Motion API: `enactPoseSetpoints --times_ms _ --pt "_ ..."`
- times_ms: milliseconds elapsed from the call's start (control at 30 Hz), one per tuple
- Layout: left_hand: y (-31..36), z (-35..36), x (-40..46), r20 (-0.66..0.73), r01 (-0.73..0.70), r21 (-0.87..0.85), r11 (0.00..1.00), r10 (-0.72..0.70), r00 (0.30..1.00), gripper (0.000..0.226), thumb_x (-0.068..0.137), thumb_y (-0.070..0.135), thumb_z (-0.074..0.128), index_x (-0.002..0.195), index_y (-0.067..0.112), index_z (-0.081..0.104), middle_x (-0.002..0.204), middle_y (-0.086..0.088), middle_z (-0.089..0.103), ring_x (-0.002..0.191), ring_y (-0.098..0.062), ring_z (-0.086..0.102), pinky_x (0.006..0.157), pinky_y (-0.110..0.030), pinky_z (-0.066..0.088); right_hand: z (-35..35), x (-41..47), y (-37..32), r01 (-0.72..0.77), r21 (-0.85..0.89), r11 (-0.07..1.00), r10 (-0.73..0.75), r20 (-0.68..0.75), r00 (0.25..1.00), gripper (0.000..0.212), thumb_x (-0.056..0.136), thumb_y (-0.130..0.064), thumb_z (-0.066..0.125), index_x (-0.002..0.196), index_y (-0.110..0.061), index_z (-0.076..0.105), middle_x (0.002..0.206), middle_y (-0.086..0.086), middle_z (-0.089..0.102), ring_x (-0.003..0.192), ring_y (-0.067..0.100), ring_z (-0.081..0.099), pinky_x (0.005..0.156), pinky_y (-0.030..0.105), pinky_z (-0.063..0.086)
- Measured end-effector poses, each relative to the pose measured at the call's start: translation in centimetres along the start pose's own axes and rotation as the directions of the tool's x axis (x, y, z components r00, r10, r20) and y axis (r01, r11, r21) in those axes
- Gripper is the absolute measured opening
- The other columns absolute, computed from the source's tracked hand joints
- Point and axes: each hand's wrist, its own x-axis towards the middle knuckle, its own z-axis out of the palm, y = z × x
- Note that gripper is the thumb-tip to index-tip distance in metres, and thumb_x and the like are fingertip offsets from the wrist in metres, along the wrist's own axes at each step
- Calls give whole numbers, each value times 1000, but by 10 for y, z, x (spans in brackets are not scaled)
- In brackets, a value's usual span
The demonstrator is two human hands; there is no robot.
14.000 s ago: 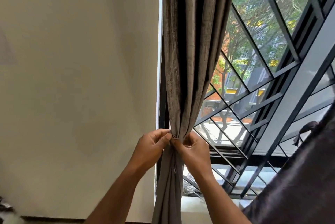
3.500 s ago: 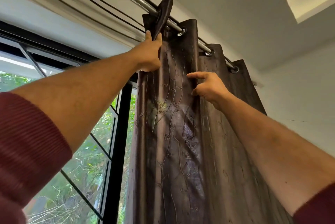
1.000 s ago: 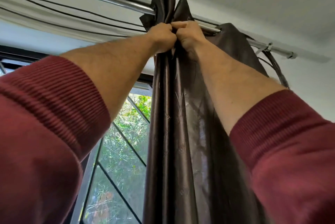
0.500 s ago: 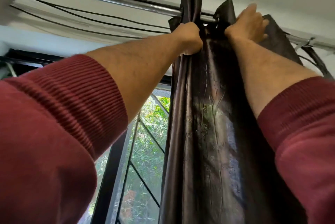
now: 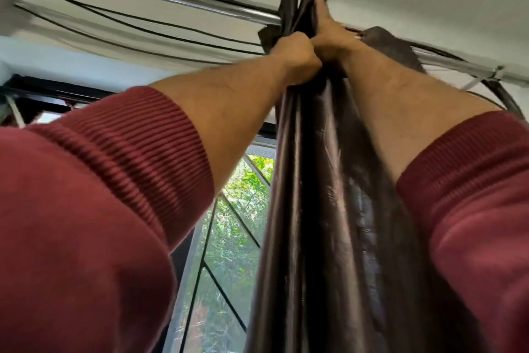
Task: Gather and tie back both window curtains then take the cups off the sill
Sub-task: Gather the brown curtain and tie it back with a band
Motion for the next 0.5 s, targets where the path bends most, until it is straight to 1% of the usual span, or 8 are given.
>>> enactPoseSetpoints --times_ms 67,133,200,267,333,400,433,500 --pt "-7 5 -3 -20 -18 30 999 19 1000 42 96 18 55 134 5 65 125 -17 69 114 -34 68 88 -34 52 7 -9 -3 12 -53 999 -9 56 998 103 106 -17 59 170 -24 -22 164 23 46 143 30 56 116 38 43" --pt "-14 13 -2 -17 -58 56 997 59 998 43 96 19 50 135 7 63 136 -21 67 126 -42 63 97 -38 50 13 -26 3 -42 77 996 40 21 999 96 108 -22 55 171 -22 -18 138 9 61 121 22 65 99 29 47" --pt "-18 17 0 -56 -52 26 998 53 997 43 99 25 48 136 9 63 139 -21 65 128 -43 60 94 -40 47 13 -45 12 -114 309 944 95 78 992 80 102 -38 60 172 -23 24 127 0 68 109 18 69 88 34 58" --pt "-18 17 2 -93 -14 -15 1000 13 996 53 103 49 45 130 10 68 131 -18 68 118 -40 64 84 -36 43 3 -58 25 -184 450 874 146 117 982 44 106 -45 58 138 -17 70 105 1 75 90 13 73 72 34 63" --pt "-14 17 1 -113 24 -105 994 -36 993 70 95 74 49 115 11 73 112 -11 72 98 -30 69 77 -35 46 -15 -62 32 -156 349 924 217 -143 966 40 109 -46 53 101 -18 81 86 1 78 74 7 75 65 27 59" --pt "-10 19 0 -122 23 -136 990 -40 992 60 90 66 63 116 12 72 107 -7 71 97 -26 70 79 -34 53 -33 -60 51 -272 -37 962 217 -506 835 42 105 -51 48 105 -24 80 107 2 80 107 14 73 91 34 54" --pt "-9 19 0 -114 29 -105 994 -41 993 53 92 50 66 129 12 68 117 -10 70 108 -30 70 85 -34 54 -42 -60 61 -396 -146 907 250 -568 784 37 100 -52 52 118 -32 76 130 4 74 130 25 61 105 44 47" --pt "-6 18 -3 -80 54 -48 997 -57 995 68 95 26 62 159 12 43 145 -18 60 133 -38 60 103 -36 52 -55 -55 90 -525 -188 830 380 -498 779 43 85 -49 66 127 -44 71 151 6 58 145 37 46 114 56 39"
